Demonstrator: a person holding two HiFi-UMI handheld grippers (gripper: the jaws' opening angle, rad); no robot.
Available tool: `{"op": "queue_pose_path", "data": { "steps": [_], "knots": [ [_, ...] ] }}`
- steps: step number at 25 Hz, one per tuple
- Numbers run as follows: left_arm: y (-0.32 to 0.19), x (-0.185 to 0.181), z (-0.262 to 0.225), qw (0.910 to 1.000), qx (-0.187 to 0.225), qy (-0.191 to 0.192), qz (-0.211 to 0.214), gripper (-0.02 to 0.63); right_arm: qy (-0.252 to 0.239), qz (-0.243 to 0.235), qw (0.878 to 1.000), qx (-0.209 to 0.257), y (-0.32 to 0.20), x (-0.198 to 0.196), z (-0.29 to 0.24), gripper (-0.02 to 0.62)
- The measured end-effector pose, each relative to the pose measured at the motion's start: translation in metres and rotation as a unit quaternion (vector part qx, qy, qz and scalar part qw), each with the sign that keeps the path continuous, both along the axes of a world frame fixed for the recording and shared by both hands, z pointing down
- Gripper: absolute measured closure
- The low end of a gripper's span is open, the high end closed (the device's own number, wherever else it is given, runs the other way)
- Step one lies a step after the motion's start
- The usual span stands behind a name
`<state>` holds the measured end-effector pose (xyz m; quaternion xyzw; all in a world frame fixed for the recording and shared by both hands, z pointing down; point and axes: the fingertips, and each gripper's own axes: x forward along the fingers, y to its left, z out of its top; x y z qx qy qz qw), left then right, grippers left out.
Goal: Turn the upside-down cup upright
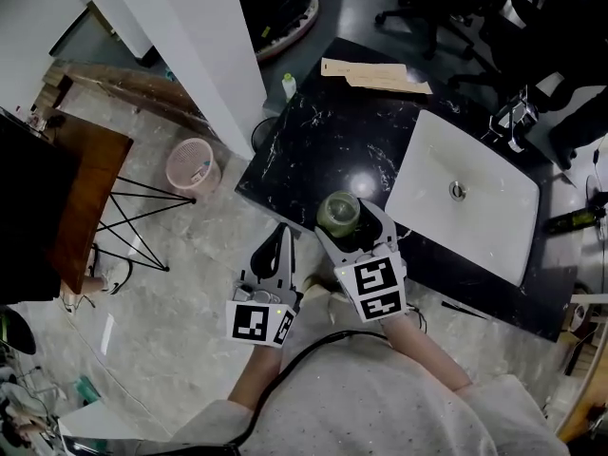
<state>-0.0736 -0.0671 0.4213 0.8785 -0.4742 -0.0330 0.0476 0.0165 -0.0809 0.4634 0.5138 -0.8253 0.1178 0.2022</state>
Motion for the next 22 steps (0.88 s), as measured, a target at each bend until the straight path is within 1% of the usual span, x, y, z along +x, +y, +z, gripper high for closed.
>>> {"op": "queue_pose_path", "data": {
  "steps": [5, 8, 11, 13, 16, 19, 21, 22],
  "knots": [
    [0.002, -0.003, -0.003, 1.0, -0.001, 0.0, -0.007, 0.6, -0.004, -0.006, 1.0, -0.006, 0.001, 0.0, 0.0, 0.253],
    [0.001, -0.006, -0.005, 0.9999, -0.001, -0.001, -0.011, 0.599, -0.019, -0.011, 1.0, -0.013, 0.001, 0.003, 0.002, 0.253],
    [0.001, -0.008, -0.01, 0.9999, 0.0, -0.001, -0.016, 0.6, -0.062, -0.012, 0.998, -0.02, 0.0, 0.004, -0.005, 0.255],
    [0.001, -0.01, -0.013, 0.9998, 0.0, -0.001, -0.018, 0.6, -0.109, -0.009, 0.994, -0.03, 0.0, 0.002, -0.011, 0.255],
    [0.0, -0.013, -0.019, 0.9998, 0.001, -0.001, -0.022, 0.6, -0.189, -0.002, 0.981, -0.042, -0.003, -0.004, -0.019, 0.255],
    [-0.001, -0.018, -0.024, 0.9996, 0.003, -0.002, -0.027, 0.6, -0.254, 0.005, 0.966, -0.048, -0.007, -0.009, -0.028, 0.255],
    [-0.001, -0.022, -0.026, 0.9995, 0.004, -0.004, -0.031, 0.6, -0.309, 0.013, 0.949, -0.054, -0.009, -0.012, -0.035, 0.255],
    [-0.001, -0.025, -0.027, 0.9994, 0.004, -0.006, -0.034, 0.6, -0.344, 0.018, 0.937, -0.056, -0.01, -0.014, -0.04, 0.255]
  ]
}}
